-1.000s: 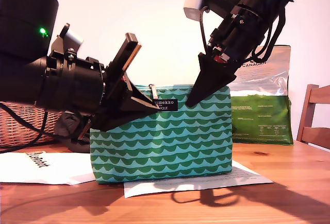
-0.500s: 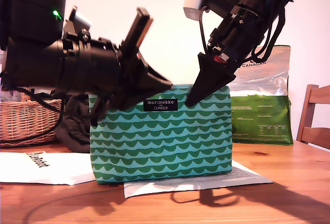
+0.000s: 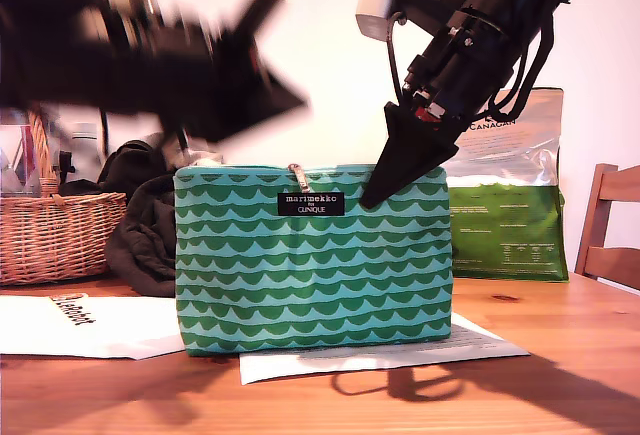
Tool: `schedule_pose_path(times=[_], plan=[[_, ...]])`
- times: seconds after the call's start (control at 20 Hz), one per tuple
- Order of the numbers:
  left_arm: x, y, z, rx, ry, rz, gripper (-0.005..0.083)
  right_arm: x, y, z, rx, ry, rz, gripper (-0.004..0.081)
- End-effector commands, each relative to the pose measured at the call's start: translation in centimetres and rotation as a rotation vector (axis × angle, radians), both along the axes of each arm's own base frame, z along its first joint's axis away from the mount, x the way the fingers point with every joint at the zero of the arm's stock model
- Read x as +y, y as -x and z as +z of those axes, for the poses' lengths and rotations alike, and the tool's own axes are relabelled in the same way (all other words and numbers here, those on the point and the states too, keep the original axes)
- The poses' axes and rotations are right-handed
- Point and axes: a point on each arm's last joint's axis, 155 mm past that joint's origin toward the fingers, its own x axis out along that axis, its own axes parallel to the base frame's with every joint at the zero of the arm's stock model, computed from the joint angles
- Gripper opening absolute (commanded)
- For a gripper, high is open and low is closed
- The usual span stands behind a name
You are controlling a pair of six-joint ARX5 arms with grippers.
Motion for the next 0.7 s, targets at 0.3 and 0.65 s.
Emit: schedule_pose_path(times=[0.3, 0.65], plan=[[0.4, 2.8, -2.6, -0.238, -0.522, -0.066, 0.0015, 0.4, 0.5, -0.3, 0.011, -0.004, 0.011, -0.0013], [0.3, 4.2, -7.8, -0.558, -1.065, -0.179, 0.0111, 0.4, 0.5, -0.3, 0.013, -0.005, 0.007, -0.0013]])
